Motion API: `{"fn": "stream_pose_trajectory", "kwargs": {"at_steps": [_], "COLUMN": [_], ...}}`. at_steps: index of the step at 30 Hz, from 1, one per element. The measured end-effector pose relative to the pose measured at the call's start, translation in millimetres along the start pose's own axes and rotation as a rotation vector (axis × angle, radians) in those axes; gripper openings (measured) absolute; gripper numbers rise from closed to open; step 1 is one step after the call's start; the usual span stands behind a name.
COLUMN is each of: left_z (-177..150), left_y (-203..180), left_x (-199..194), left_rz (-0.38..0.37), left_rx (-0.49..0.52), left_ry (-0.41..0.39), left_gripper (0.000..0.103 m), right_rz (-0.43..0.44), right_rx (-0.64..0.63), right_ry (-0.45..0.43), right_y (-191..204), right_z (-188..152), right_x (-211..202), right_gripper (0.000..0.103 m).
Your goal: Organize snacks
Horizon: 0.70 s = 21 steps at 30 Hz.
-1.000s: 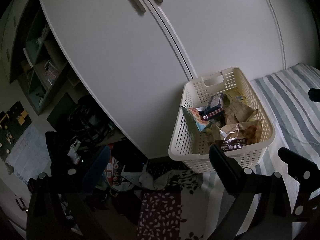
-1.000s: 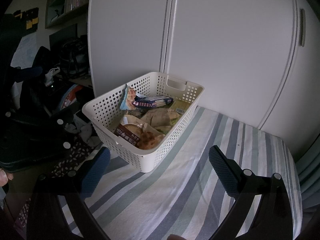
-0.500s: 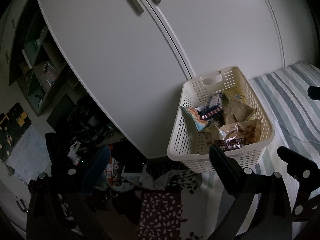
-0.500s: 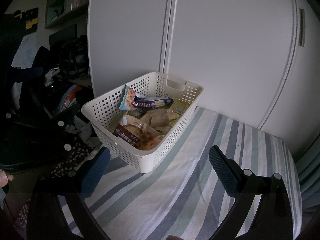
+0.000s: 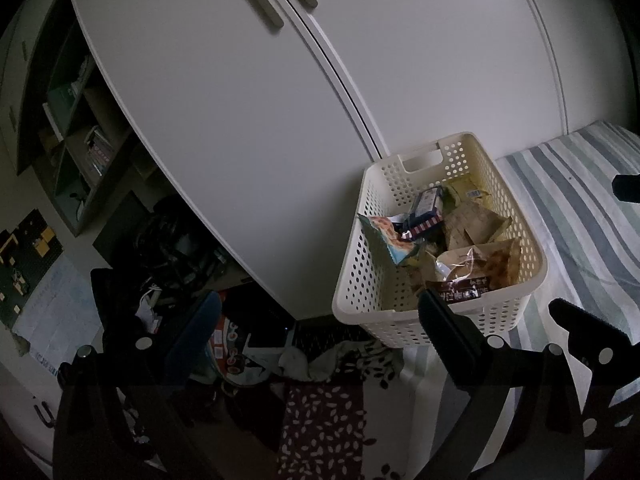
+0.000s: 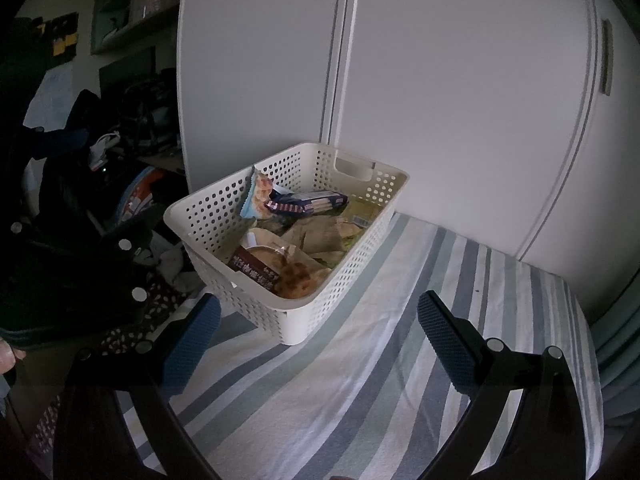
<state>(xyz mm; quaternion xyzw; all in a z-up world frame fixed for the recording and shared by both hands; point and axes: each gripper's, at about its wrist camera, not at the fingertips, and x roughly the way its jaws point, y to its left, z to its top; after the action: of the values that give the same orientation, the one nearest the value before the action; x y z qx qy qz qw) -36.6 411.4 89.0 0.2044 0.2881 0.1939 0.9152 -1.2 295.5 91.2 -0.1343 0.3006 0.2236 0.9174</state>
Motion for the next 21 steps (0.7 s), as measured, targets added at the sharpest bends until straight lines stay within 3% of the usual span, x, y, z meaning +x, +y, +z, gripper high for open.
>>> {"fn": "stream_pose_trajectory", "kwargs": {"at_steps": [21], "left_z": [0.6], "left_y": [0.9], "left_x": [-0.9], "left_rz": [-0.002], "left_rx": [0.001], "left_ry": [-0.002], "left_gripper": [0.1], "right_rz": [-0.003], "right_rx": [-0.003], "right_ry": [-0.006], "right_y": [2.9], "right_z": [0.7], "right_x": [-3.1], "right_gripper": [0.098]}}
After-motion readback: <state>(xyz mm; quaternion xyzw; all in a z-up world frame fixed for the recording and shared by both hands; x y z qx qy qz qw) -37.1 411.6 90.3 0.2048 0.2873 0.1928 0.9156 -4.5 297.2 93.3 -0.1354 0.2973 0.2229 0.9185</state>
